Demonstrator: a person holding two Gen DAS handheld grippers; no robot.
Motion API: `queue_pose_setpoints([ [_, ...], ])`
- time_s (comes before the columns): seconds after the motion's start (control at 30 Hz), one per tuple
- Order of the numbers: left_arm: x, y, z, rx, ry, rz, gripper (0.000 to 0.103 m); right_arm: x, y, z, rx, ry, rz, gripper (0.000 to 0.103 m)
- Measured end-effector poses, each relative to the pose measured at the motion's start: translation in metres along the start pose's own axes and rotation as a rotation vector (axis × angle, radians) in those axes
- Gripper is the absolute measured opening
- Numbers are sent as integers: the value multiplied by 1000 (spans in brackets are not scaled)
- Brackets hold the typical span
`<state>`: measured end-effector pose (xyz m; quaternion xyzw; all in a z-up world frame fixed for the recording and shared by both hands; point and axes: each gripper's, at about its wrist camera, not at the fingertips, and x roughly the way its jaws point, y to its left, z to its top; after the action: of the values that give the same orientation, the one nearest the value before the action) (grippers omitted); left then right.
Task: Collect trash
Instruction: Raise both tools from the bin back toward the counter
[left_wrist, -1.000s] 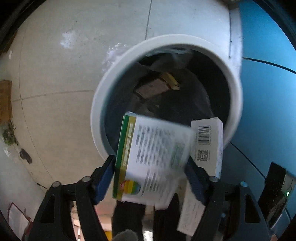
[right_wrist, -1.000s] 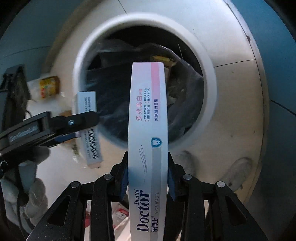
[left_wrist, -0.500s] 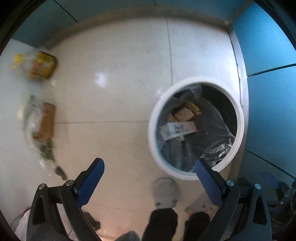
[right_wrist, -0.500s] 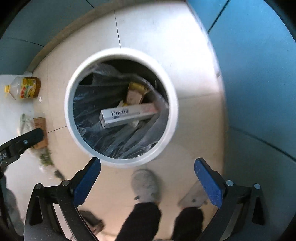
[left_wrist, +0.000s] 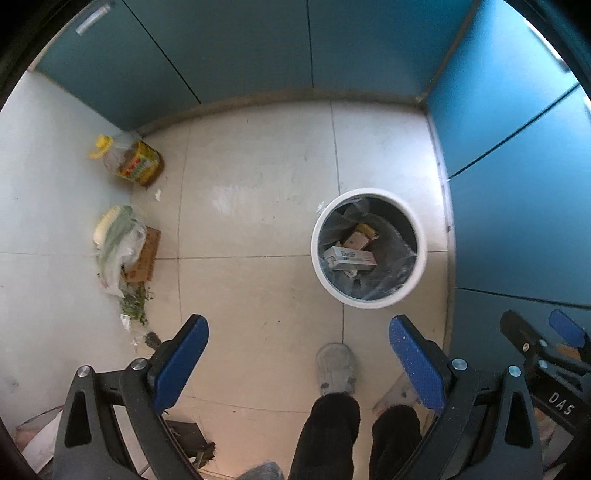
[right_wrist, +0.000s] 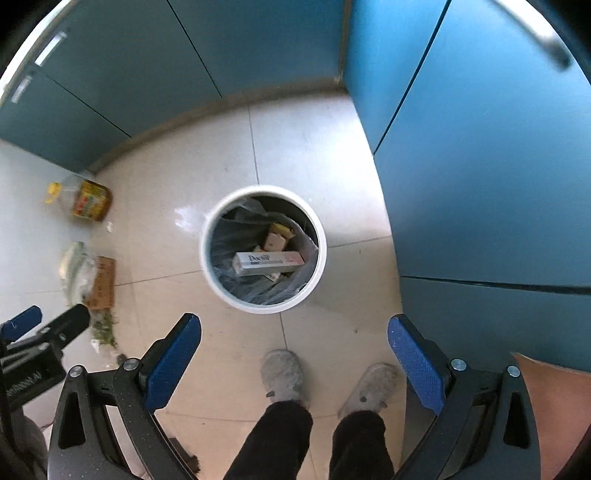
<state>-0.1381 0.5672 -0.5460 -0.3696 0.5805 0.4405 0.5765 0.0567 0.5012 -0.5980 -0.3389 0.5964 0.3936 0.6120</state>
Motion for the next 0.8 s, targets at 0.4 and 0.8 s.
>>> queue_pose_setpoints([
  [0.4, -167, -5, -54, -12, -118, -44, 100, -201, -17, -48, -26, -130, 87, 102],
  [0.8, -276, -36, -75, 33, -252, -59, 100, -333, -80, -91, 91, -239, 210, 102],
])
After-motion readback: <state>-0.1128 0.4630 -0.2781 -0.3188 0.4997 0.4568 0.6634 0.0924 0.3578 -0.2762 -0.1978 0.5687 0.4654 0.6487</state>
